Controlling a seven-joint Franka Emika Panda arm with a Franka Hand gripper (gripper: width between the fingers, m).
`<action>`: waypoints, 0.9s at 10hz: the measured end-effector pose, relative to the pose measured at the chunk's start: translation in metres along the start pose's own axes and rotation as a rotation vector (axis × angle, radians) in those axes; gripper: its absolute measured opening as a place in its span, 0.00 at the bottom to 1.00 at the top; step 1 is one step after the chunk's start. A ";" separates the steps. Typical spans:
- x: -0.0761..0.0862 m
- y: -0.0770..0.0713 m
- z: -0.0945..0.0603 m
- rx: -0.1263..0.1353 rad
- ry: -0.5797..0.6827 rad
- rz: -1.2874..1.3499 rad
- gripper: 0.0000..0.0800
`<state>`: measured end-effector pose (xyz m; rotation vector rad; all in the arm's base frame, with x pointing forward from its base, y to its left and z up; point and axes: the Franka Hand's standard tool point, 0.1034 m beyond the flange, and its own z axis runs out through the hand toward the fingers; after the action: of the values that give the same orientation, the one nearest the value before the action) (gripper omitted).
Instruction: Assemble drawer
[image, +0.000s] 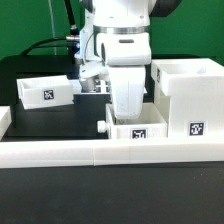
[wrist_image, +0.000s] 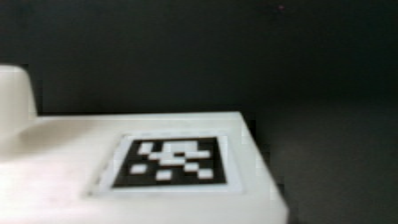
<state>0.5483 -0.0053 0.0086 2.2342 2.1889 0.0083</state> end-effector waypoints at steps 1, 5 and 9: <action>0.002 -0.001 0.000 0.000 0.001 0.018 0.05; 0.007 -0.001 0.000 0.001 0.003 0.021 0.05; 0.008 -0.001 0.000 -0.004 0.004 0.022 0.05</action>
Offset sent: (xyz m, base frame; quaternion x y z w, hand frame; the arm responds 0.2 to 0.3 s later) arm -0.0026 0.0087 -0.0020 0.0090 0.0011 -0.0028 1.0000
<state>0.5479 0.0030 0.0083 2.2578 2.1640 0.0173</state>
